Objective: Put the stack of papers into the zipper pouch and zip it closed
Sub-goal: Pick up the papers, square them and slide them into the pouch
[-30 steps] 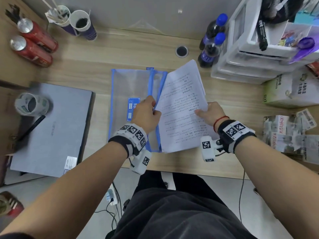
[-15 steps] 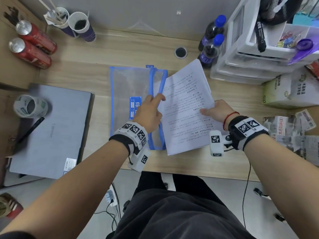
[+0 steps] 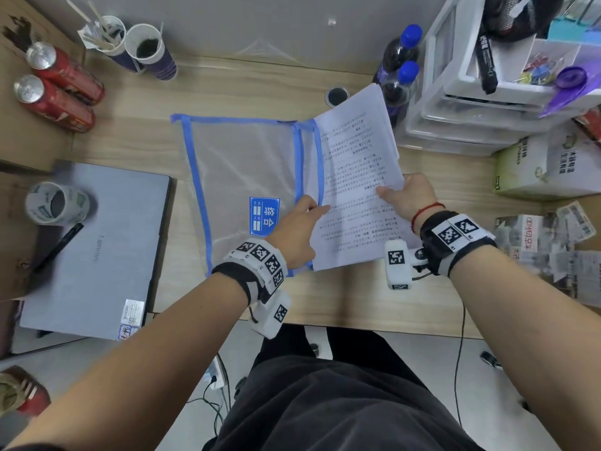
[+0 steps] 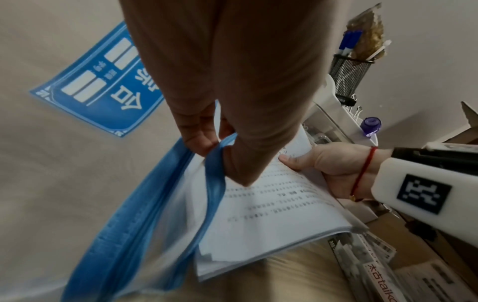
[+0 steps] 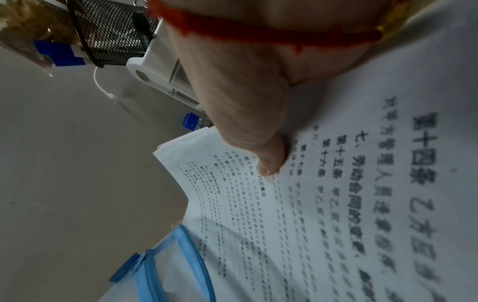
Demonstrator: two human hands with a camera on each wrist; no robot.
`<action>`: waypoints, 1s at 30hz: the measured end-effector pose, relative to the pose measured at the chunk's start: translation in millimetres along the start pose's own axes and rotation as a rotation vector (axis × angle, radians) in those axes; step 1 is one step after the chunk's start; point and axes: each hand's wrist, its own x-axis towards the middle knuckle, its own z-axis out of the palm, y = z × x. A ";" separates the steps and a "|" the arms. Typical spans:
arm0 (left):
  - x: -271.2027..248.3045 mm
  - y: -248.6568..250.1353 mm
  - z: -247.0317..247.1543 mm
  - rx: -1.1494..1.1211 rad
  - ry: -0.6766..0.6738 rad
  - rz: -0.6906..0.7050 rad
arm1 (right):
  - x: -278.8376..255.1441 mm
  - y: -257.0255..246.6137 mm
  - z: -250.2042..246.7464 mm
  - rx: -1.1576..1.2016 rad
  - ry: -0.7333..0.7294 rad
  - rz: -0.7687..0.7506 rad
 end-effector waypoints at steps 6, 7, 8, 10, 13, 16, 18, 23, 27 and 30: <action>-8.1 -4.4 -11.1 0.009 -0.139 0.028 | 4.3 4.2 -6.0 0.085 -0.024 0.069; -8.7 -5.1 -11.8 0.002 -0.145 0.029 | 4.8 6.1 -6.7 0.118 -0.030 0.095; -9.5 -4.9 -12.6 -0.008 -0.148 0.024 | 4.5 7.9 -7.3 0.148 -0.034 0.122; -10.3 -2.2 -12.3 -0.038 -0.128 0.029 | 2.8 11.5 -5.9 0.191 -0.042 0.159; -8.4 2.7 -8.7 -0.123 -0.060 0.053 | -2.9 16.9 4.5 0.223 -0.080 0.187; -5.7 7.1 -7.9 -0.220 0.016 0.072 | -11.8 19.4 20.4 0.260 -0.129 0.201; -4.2 8.6 -10.3 -0.284 0.083 0.065 | -16.9 21.2 30.9 0.276 -0.140 0.172; -0.5 1.7 -19.9 -0.326 0.219 -0.048 | -27.8 23.0 44.8 0.238 -0.237 -0.004; -1.2 -4.9 -18.0 -0.264 0.231 -0.238 | -35.8 15.2 51.2 0.227 -0.325 -0.079; -0.2 -6.3 -10.3 -0.224 0.314 -0.415 | -36.1 8.3 60.7 0.106 -0.378 -0.133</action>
